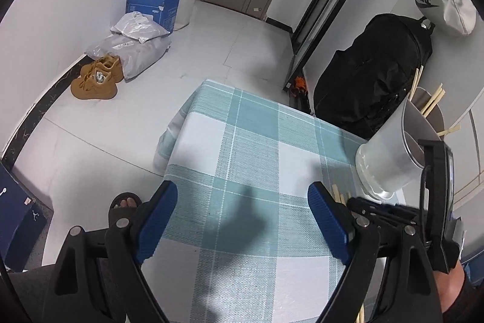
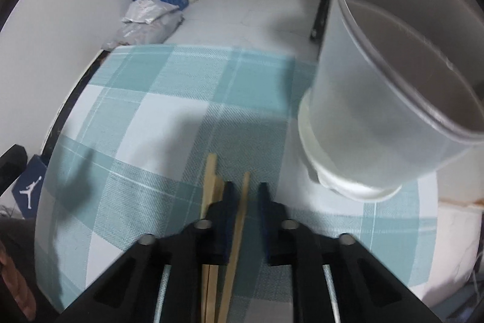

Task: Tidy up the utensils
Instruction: 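Close the right gripper on another chopstick and lift it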

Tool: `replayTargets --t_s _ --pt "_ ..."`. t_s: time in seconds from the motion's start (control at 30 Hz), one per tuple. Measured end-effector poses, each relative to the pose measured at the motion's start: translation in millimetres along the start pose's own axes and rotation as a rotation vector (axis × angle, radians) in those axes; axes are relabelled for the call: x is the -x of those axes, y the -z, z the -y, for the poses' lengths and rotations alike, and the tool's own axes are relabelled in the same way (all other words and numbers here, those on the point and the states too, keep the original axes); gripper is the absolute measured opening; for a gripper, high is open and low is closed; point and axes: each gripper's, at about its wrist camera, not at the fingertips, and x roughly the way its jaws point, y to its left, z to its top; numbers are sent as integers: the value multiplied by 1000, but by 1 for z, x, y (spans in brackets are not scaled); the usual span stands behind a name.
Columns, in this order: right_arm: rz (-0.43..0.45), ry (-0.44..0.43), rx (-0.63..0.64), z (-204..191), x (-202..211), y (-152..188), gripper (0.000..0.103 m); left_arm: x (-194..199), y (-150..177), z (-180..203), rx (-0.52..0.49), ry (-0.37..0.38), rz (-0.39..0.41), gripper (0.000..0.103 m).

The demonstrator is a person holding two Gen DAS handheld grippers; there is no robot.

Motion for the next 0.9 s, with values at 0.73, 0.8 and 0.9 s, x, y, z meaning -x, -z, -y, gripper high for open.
replayTargets --t_s 0.73,0.8,0.9 --pt "158 -173 -63 10 39 0 3 -22 11 19 -65 49 -141 85" --pt "207 -212 -91 20 56 8 3 -28 15 31 -79 88 -190 85" --pt "260 -300 -180 41 71 19 3 -33 20 51 -106 109 -231 85"
